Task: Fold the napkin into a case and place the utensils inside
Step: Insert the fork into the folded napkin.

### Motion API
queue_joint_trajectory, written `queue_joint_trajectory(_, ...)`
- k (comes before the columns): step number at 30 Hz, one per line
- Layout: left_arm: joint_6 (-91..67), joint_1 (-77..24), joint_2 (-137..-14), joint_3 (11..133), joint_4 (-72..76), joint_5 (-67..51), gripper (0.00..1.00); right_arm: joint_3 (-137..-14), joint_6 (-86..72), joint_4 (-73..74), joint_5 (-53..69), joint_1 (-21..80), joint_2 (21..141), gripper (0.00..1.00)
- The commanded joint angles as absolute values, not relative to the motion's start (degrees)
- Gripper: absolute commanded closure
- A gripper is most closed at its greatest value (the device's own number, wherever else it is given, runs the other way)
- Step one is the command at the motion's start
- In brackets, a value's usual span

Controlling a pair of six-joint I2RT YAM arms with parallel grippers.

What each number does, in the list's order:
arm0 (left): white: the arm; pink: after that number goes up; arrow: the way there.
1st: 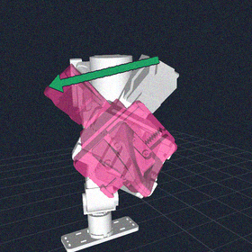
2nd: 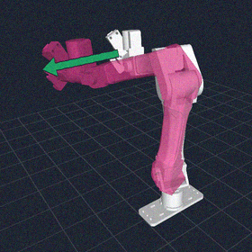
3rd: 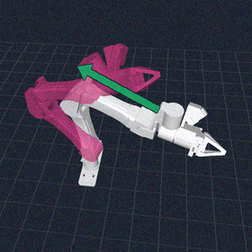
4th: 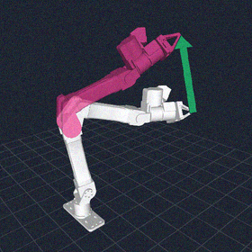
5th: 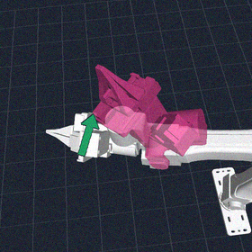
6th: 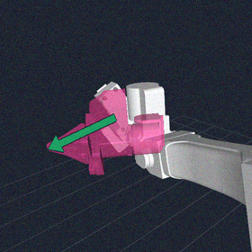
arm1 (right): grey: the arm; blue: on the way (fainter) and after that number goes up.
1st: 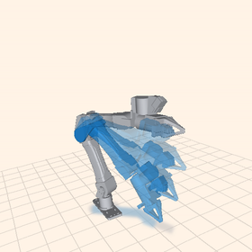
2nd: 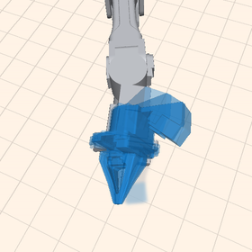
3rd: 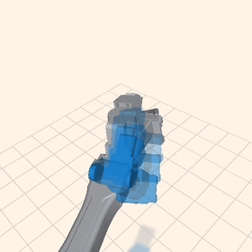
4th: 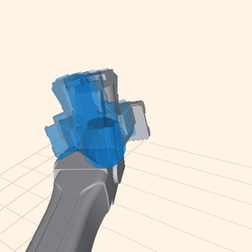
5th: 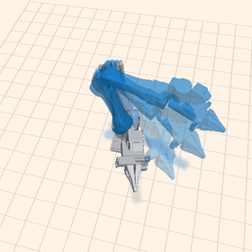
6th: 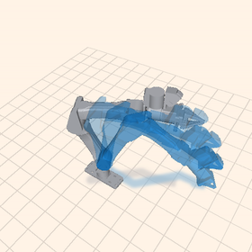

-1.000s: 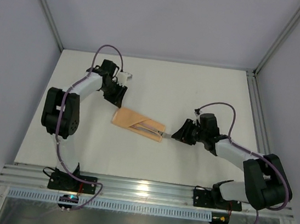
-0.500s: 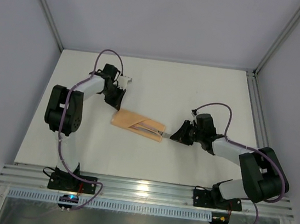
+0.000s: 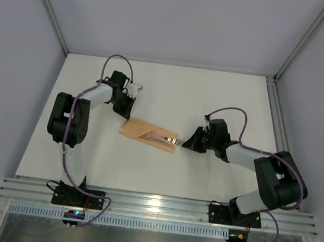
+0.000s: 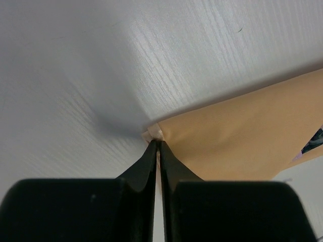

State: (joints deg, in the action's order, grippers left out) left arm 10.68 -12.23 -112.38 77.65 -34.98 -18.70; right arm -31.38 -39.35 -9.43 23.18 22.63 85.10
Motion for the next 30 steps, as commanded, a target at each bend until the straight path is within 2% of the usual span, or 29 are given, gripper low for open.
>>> queue_joint_trajectory(1,11.25,-11.87,-109.51,76.56,-32.35,-20.12,0.97,-34.89,-38.67,-11.60,22.41,23.64,86.48,0.96)
queue_joint_trajectory(30,12.92,-11.87,-105.38,72.16,-28.92,-21.18,0.96,-45.09,-45.17,-17.39,18.11,33.05,98.96,0.96)
